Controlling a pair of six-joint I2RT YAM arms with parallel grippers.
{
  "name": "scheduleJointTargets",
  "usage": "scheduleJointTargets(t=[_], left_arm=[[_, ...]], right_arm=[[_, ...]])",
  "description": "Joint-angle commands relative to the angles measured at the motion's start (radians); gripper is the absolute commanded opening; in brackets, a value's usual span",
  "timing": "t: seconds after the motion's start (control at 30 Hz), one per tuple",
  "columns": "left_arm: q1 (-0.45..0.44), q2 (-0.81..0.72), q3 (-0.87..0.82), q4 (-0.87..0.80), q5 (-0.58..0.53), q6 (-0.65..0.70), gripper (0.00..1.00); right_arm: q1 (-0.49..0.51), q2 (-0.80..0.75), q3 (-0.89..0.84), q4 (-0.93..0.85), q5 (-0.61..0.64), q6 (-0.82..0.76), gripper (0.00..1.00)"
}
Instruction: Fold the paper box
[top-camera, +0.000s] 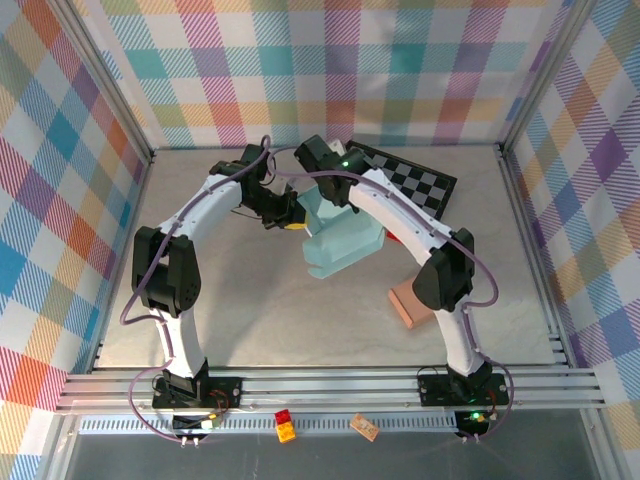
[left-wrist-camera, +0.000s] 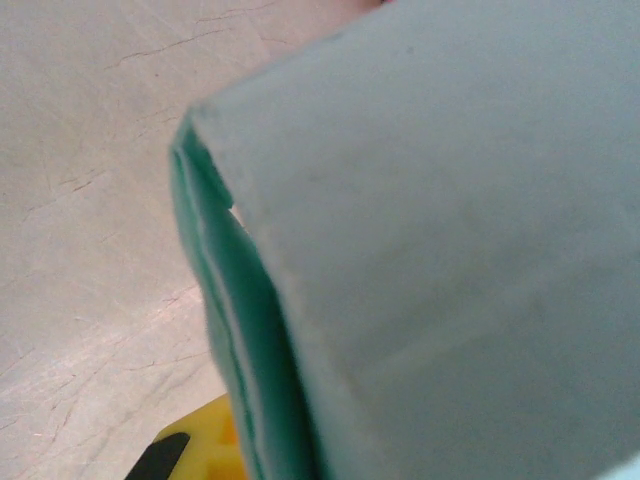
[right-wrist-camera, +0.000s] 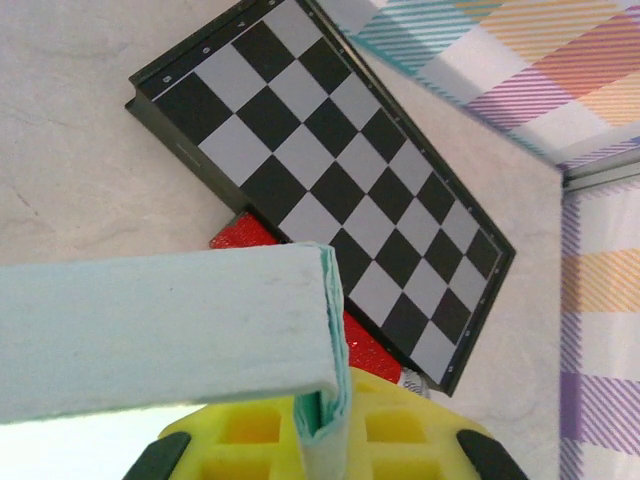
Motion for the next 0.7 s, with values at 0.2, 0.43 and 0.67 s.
scheduleJointTargets(t=[0.2, 0.43, 0.67], left_arm=[[-0.014, 0.004, 0.025, -0.004, 0.032, -0.002, 0.00], [-0.014, 0.019, 0.048, -0.050, 0.003, -0.016, 0.00], [-0.014, 0.024, 0.048, -0.051, -0.004, -0.022, 0.00]], right_arm=[[0.010, 0.014, 0.038, 0.003, -0.043, 0.005, 0.00], [-0.025, 0.005, 0.101, -0.115, -0.194, 0.071, 0.28], [-0.043, -0.019, 0.022, -0.099, -0.210, 0.076, 0.23]])
